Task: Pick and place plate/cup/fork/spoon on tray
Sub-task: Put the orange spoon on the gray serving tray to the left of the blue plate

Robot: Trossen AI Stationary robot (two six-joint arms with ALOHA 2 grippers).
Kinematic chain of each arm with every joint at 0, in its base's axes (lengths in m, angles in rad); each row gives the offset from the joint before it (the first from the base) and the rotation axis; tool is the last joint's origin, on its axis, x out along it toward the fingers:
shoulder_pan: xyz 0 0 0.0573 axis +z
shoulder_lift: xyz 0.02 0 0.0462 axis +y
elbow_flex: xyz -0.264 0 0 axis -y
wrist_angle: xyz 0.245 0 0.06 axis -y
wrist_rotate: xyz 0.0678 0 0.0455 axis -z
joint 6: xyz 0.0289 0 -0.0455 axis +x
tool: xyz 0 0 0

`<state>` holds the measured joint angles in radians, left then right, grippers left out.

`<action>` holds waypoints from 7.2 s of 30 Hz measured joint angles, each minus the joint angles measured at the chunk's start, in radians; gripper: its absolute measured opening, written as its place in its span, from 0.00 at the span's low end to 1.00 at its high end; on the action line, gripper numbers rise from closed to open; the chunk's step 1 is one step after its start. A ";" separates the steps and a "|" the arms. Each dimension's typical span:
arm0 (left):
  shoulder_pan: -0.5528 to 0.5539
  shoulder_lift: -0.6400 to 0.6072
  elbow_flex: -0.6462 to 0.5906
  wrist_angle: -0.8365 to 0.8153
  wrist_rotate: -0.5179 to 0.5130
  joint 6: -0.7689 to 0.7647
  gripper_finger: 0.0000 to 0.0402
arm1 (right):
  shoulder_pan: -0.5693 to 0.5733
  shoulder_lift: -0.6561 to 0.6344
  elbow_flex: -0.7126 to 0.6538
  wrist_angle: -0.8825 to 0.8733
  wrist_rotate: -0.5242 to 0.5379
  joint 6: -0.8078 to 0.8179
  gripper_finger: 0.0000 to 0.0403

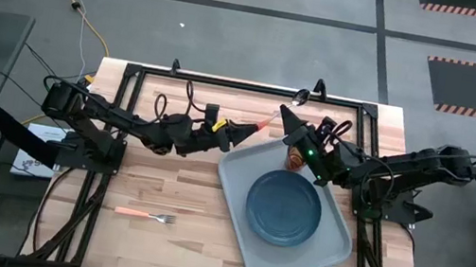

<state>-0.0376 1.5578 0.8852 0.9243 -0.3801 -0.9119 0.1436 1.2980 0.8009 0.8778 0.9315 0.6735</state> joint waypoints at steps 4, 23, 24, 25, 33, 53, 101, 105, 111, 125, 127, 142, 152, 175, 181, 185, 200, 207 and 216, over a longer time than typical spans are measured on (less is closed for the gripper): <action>-0.002 0.007 0.000 -0.002 -0.020 -0.001 0.32 | 0.000 0.000 0.000 0.000 0.022 0.003 0.00; -0.003 0.008 0.000 0.002 -0.021 0.005 0.32 | 0.000 0.076 0.042 0.021 0.009 0.018 0.00; -0.003 0.008 0.000 0.001 -0.021 0.005 0.32 | 0.000 0.076 0.042 0.022 0.009 0.018 0.00; -0.003 0.008 0.000 0.001 -0.021 0.005 0.31 | 0.000 0.076 0.042 0.021 0.009 0.018 0.00; -0.002 0.008 0.000 -0.002 -0.025 0.006 0.11 | 0.000 0.076 0.043 0.026 -0.001 0.018 0.00; 0.070 -0.130 -0.100 -0.050 -0.033 0.053 0.01 | 0.014 -0.048 0.043 -0.217 0.006 -0.050 0.25; -0.138 0.243 -0.006 -0.670 0.011 -0.544 0.00 | 0.089 -0.475 0.043 -1.113 0.063 0.052 0.48; -0.161 0.243 -0.005 -0.668 0.004 -0.560 0.00 | 0.086 -0.475 0.043 -1.114 0.068 0.052 0.48; -0.166 0.243 0.003 -0.667 -0.001 -0.559 0.00 | 0.086 -0.475 0.043 -1.115 0.071 0.061 0.48; -0.192 0.243 0.028 -0.676 -0.002 -0.535 0.00 | 0.086 -0.475 0.043 -1.115 0.074 0.060 0.48; -0.193 0.243 0.028 -0.676 -0.001 -0.537 0.00 | 0.086 -0.475 0.043 -1.115 0.074 0.060 0.48; -0.232 0.243 0.028 -0.673 -0.005 -0.572 0.00 | 0.086 -0.475 0.043 -1.116 0.083 0.060 0.48; -0.246 0.311 0.086 -0.667 0.043 -0.563 0.00 | 0.086 -0.475 0.042 -1.119 0.083 0.060 0.48; -0.029 0.234 0.095 -0.782 0.026 -0.441 0.00 | 0.086 -0.475 0.042 -1.125 0.103 0.060 0.48; -0.015 0.293 0.093 -0.753 0.061 -0.517 0.00 | 0.086 -0.475 0.042 -1.125 0.110 0.060 0.48; -0.015 0.329 0.095 -0.663 0.060 -0.563 0.00 | 0.086 -0.475 0.042 -1.125 0.113 0.060 0.48; -0.008 0.378 0.094 -0.673 0.035 -0.561 0.07 | 0.086 -0.475 0.042 -1.123 0.115 0.060 0.48; 0.021 0.378 0.094 -0.678 0.062 -0.500 0.12 | 0.086 -0.475 0.042 -1.122 0.115 0.060 0.48; 0.045 0.378 0.094 -0.706 0.083 -0.455 0.19 | 0.086 -0.475 0.042 -1.121 0.114 0.063 0.48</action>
<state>0.0071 1.9358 0.9791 0.2184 -0.2970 -1.3667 0.2295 0.8230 0.8433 -0.2436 1.0459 0.7363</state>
